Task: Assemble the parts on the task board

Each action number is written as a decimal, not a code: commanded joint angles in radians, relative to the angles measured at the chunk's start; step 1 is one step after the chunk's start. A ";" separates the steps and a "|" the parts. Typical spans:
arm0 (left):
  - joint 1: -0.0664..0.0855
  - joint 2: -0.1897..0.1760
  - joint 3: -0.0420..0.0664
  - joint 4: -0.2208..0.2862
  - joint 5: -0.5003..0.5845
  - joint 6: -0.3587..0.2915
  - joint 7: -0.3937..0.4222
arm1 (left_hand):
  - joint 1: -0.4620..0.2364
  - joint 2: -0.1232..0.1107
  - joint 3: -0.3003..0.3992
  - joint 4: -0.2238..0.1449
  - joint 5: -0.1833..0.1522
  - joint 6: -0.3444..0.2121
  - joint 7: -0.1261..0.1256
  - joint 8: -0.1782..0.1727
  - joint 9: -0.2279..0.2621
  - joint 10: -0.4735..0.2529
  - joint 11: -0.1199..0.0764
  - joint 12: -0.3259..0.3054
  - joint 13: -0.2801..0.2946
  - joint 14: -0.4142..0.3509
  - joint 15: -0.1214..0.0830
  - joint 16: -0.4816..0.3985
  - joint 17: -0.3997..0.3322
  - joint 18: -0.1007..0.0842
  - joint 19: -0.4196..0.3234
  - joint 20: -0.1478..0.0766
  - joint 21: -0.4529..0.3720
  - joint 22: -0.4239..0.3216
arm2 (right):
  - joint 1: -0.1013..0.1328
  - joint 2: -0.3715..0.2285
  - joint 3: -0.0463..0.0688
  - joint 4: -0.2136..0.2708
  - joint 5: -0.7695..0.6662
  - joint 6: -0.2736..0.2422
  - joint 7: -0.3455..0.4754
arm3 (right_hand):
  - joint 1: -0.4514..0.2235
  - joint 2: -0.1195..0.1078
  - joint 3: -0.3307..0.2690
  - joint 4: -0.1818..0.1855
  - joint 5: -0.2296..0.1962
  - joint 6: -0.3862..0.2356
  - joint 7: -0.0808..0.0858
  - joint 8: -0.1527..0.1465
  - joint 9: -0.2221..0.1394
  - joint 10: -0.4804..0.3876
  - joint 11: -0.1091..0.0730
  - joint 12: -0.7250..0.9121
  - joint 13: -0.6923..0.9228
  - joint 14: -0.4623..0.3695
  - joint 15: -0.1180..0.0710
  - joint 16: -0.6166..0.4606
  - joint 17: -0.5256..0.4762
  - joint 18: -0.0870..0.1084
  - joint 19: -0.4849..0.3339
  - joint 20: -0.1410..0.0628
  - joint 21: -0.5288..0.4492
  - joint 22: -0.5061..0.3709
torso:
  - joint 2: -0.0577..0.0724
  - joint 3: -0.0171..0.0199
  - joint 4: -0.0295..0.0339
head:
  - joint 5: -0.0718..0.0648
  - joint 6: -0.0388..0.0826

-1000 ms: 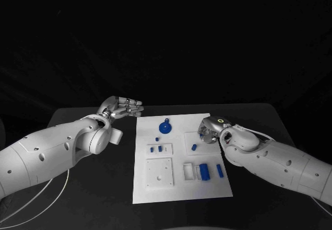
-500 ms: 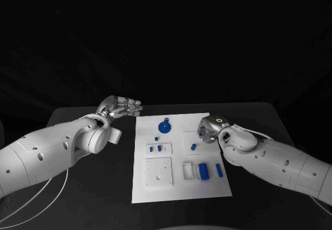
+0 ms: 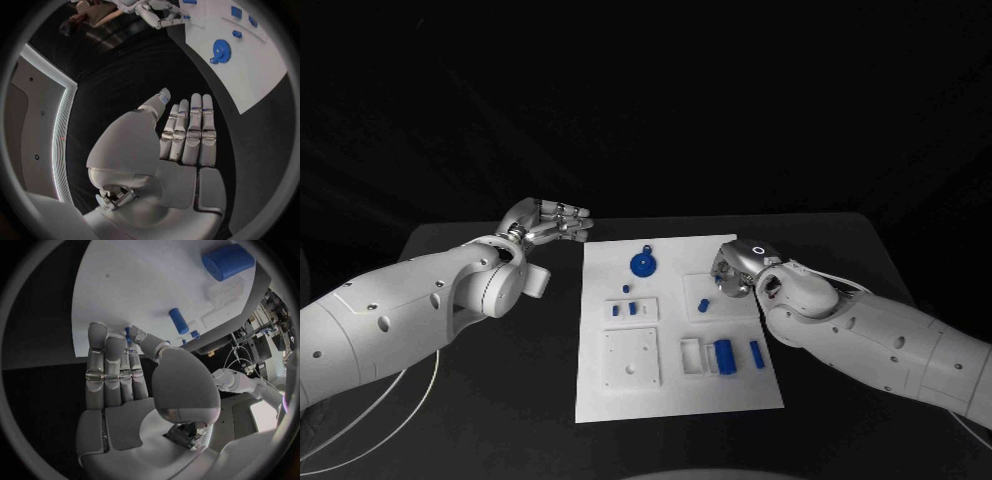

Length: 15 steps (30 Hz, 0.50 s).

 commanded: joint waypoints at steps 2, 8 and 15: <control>0.002 0.004 0.001 -0.009 0.006 0.010 0.003 | 0.000 0.011 -0.001 -0.004 0.005 0.005 -0.001 0.000 0.000 -0.007 0.002 -0.004 -0.001 0.002 0.000 -0.004 -0.001 -0.008 0.006 -0.003 0.005 -0.001 | 0.002 -0.009 0.019 0.027 0.022 -0.031 0.018 | -0.002 0.009 -0.004 -0.001 -0.002 0.006 0.001 0.005 0.001 0.015 -0.010 0.002 -0.001 0.000 -0.009 -0.007 0.003 0.019 0.034 -0.008 0.002 0.001 | -0.003 -0.0011 -0.0019 | -0.004 -0.002; 0.002 0.010 0.001 -0.017 0.006 0.009 -0.003 | -0.002 0.011 -0.002 -0.002 0.005 0.003 0.001 0.000 0.000 -0.013 0.004 -0.005 -0.001 0.002 0.001 -0.004 -0.001 -0.008 0.005 -0.002 0.008 -0.003 | 0.002 -0.024 0.051 0.061 0.055 -0.038 0.032 | -0.003 0.011 -0.008 -0.002 -0.002 0.005 0.001 0.005 0.002 0.013 -0.010 0.002 -0.001 0.000 -0.009 -0.012 0.007 0.018 0.034 -0.009 0.001 0.001 | -0.007 -0.0034 -0.0043 | -0.006 -0.002; 0.002 0.020 0.001 -0.031 0.006 0.009 -0.004 | -0.002 0.011 -0.003 -0.002 0.005 0.003 0.001 0.000 0.000 -0.013 0.004 -0.004 -0.001 0.001 0.001 -0.004 -0.001 -0.008 0.005 -0.002 0.008 -0.004 | 0.002 -0.044 0.073 0.125 0.107 -0.036 0.052 | -0.003 0.013 -0.010 -0.004 -0.002 0.006 0.001 0.005 0.003 0.013 -0.010 0.002 -0.001 0.001 -0.010 -0.015 0.010 0.019 0.035 -0.010 0.000 0.002 | -0.016 -0.0062 -0.0072 | 0.006 -0.006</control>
